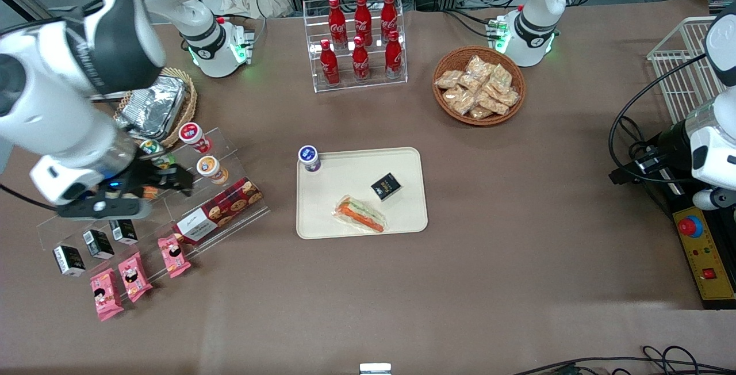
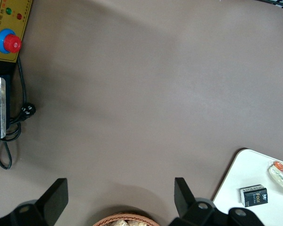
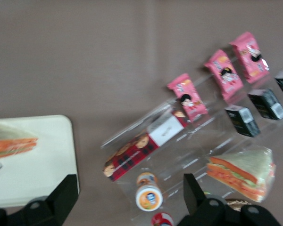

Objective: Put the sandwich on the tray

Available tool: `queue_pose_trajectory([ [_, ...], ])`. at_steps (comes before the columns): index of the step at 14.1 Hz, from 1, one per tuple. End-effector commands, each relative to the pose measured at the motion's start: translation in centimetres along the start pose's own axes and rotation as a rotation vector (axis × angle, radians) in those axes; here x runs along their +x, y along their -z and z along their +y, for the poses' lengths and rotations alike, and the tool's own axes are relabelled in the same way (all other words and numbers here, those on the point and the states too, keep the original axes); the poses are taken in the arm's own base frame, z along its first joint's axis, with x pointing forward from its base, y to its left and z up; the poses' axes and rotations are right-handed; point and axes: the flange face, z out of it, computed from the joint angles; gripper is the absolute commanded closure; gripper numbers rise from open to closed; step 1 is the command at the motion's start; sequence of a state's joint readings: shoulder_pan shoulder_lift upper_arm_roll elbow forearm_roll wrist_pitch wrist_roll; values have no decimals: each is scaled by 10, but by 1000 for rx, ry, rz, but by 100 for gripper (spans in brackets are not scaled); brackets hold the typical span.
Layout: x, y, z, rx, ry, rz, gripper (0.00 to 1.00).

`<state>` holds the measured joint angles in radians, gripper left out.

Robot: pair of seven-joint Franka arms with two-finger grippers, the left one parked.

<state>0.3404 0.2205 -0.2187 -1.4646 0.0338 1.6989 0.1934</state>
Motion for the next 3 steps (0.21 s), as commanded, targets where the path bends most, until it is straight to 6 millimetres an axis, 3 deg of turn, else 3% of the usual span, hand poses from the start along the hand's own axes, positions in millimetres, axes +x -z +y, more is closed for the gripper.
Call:
queue_pose_trajectory([
  [1,8,-6,58,74,-28,-27,1],
  [3,13,-16,77,73,-24,-38,1],
])
